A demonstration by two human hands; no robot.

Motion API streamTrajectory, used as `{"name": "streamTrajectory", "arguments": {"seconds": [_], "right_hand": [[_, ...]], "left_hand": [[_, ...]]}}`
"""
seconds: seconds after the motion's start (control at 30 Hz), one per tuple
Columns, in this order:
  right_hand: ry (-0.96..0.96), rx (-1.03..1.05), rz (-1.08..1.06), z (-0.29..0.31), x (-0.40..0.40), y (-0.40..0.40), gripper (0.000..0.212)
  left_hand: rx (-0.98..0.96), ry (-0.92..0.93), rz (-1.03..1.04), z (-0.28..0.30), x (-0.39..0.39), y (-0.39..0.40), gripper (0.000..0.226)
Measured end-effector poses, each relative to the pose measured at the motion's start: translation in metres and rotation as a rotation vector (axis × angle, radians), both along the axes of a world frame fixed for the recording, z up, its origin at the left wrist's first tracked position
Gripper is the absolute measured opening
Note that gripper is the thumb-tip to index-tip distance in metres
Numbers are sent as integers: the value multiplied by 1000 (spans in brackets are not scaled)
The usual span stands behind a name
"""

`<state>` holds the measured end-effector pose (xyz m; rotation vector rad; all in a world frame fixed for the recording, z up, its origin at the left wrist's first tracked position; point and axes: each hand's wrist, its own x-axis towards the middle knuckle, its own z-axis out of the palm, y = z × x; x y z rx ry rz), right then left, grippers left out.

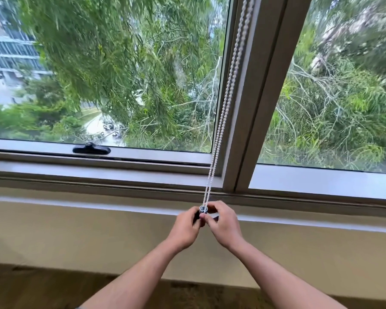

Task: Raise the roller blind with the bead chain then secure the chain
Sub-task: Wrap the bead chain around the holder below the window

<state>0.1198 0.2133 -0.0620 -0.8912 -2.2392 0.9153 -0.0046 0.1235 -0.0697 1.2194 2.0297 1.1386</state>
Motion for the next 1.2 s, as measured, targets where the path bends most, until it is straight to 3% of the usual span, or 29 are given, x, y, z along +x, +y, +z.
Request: {"name": "streamTrajectory", "arguments": {"seconds": [0.23, 0.43, 0.57, 0.73, 0.83, 1.2], "right_hand": [[-11, 1, -53, -1, 5, 6, 18], [17, -51, -68, -1, 8, 12, 24], [74, -116, -83, -2, 12, 15, 20], [165, -307, -73, -6, 19, 23, 25], [206, -416, -116, -8, 21, 29, 17], [123, -415, -164, -8, 18, 40, 13]], "left_hand": [[39, -155, 75, 7, 1, 7, 34], [107, -377, 223, 21, 3, 29, 21], [108, -315, 235, 27, 14, 36, 4], [66, -267, 242, 21, 14, 41, 7], [64, -272, 239, 22, 16, 45, 5], [48, -281, 245, 24, 25, 48, 4]]}}
